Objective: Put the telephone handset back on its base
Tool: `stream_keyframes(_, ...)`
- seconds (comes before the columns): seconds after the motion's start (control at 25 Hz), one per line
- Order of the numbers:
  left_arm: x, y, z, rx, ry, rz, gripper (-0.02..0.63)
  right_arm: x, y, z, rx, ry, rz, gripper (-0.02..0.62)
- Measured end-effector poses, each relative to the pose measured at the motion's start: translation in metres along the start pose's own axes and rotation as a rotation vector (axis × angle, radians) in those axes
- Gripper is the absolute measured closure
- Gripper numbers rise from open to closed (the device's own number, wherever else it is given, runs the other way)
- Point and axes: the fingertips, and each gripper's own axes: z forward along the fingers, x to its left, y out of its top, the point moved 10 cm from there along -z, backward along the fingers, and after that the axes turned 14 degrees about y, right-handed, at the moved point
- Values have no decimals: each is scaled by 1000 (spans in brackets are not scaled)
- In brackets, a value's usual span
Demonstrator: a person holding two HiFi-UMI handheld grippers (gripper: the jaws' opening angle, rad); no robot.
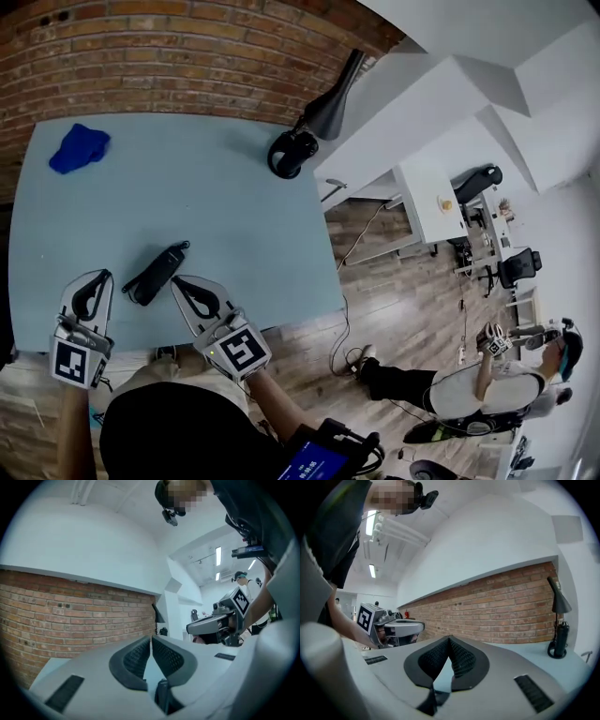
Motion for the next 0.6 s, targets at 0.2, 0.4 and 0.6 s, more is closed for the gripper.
stream_keyframes(0.2,-18,-40,-5,144,-11,-49,575,17,-40,-24,67,-26,86,583)
stream_keyframes(0.4,-22,-61,-4,202,-36,-80,575,25,-57,-41,97,-66,119,583)
stream_keyframes(0.6,-24,-75,1,255,-38,-78,575,30,-65,-47,84,-99,150,583)
